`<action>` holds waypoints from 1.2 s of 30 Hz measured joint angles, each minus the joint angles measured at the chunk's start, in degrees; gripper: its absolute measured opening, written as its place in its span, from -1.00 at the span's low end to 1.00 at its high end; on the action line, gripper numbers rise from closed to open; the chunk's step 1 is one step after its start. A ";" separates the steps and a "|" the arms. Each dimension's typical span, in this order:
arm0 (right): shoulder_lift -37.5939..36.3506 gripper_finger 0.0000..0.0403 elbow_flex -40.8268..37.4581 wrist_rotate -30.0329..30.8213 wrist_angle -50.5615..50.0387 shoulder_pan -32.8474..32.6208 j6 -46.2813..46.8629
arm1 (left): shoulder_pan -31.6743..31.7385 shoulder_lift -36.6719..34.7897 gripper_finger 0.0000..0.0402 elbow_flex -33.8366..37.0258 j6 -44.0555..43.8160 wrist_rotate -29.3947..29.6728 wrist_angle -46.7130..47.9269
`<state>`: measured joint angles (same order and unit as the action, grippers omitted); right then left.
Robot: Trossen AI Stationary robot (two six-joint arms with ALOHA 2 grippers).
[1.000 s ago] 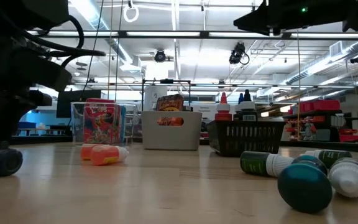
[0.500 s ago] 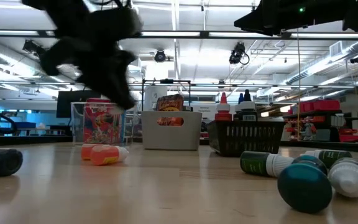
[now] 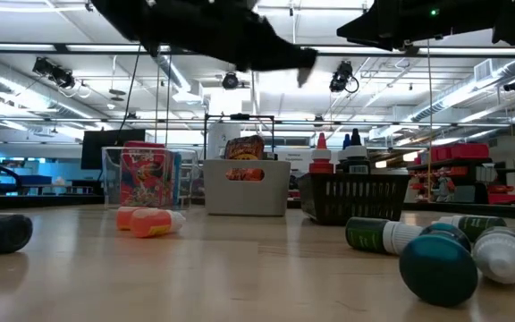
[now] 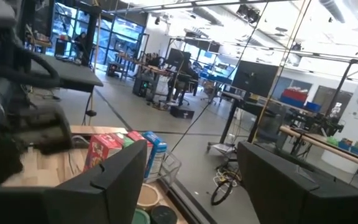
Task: Pick & Place Kitchen Items
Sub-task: Put the left black food coloring bottle into the black bin, then put the top orange food coloring bottle into the black bin
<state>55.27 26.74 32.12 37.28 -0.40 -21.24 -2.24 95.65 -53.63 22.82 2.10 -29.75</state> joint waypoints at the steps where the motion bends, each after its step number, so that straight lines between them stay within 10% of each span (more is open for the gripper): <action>1: 0.00 0.30 0.00 0.00 0.06 0.00 0.20 | 0.36 1.91 -0.46 0.02 -1.01 -0.05 -3.01; 15: -0.02 0.30 0.00 0.00 -0.02 0.00 0.82 | 0.70 24.40 -0.41 -10.37 -11.54 -2.17 -3.19; 36: -0.02 0.30 0.00 -0.15 -2.02 0.00 1.40 | 0.15 9.94 -0.12 -10.39 -7.10 1.69 6.73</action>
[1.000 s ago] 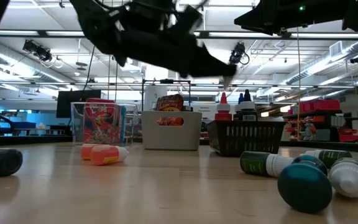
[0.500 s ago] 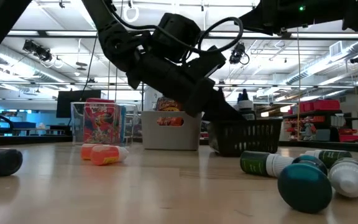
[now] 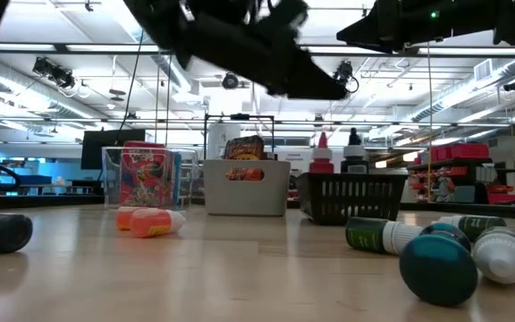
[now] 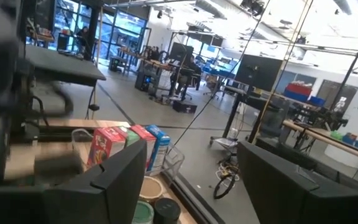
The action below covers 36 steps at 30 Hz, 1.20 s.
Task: Pick & Place Kitchen Items
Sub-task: Put the top orange food coloring bottle into the black bin
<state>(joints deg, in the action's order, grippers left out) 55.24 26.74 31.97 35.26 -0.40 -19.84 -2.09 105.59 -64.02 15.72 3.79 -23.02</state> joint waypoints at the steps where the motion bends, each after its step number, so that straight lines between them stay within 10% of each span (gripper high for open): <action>1: 0.00 0.30 0.00 0.02 -0.31 0.00 0.05 | -0.02 -1.78 -0.12 0.10 0.06 0.17 2.62; 16: 0.02 0.30 -0.02 -2.80 -2.02 0.00 5.18 | -1.82 -15.56 -0.12 0.85 -18.19 -0.62 43.16; 26: 0.02 0.30 -0.02 -6.01 -2.41 0.00 5.89 | -10.20 -15.55 -0.12 12.60 -23.97 -4.06 33.25; 36: 0.02 0.30 -0.02 -6.00 -2.91 0.00 5.89 | -16.93 -15.49 -0.12 25.73 -30.20 7.25 16.04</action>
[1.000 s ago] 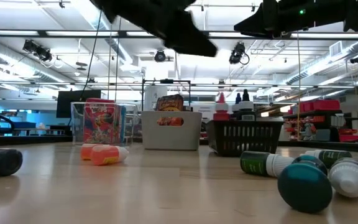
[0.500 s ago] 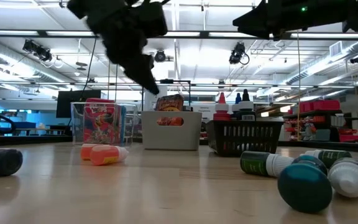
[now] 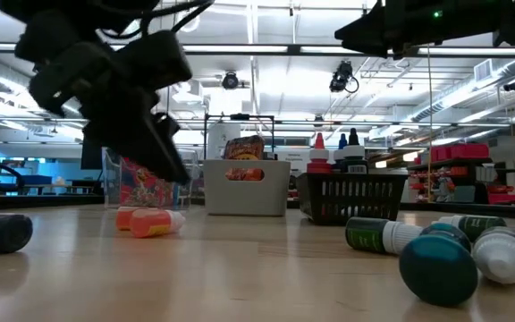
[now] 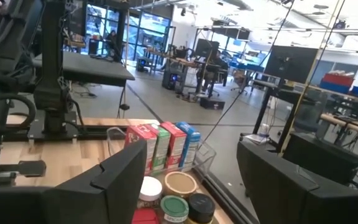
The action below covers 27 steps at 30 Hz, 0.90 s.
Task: Pick & Place Kitchen Items
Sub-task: Put the top orange food coloring bottle into the black bin
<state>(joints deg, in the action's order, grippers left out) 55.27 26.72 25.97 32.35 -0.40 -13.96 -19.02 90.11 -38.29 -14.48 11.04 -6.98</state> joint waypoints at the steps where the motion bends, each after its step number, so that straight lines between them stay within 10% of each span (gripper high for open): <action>1: 0.00 0.30 0.00 0.00 -0.06 0.00 0.00 | -0.38 0.00 -0.12 0.86 -0.66 -0.21 -0.75; 27: 0.00 0.30 0.02 0.09 -1.49 0.00 0.00 | -5.31 9.42 -0.12 7.83 -4.21 5.26 -20.62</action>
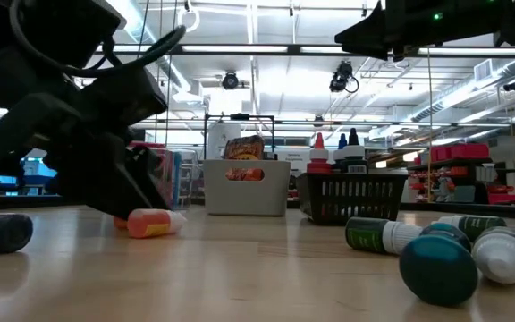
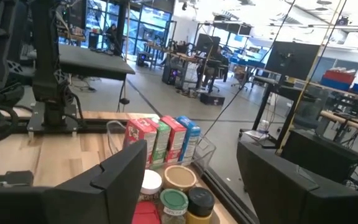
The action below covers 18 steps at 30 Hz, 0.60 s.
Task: Pick & Place Kitchen Items
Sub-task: Put the top orange food coloring bottle into the black bin
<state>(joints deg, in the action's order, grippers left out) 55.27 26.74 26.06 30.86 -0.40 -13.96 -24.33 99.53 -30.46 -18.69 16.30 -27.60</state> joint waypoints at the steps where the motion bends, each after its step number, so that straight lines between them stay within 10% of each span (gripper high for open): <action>1: 0.00 0.30 -0.01 0.01 -0.21 0.00 -0.01 | 0.00 0.74 -0.12 -0.01 -0.65 0.36 -0.52; 18: -0.02 0.30 -0.02 0.00 -0.19 0.00 -0.02 | -0.07 0.29 -0.58 0.01 -0.34 3.09 1.16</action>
<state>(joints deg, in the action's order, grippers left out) 55.24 26.72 26.06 30.68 -0.40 -13.98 -24.40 99.82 -30.45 -19.03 19.39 -26.44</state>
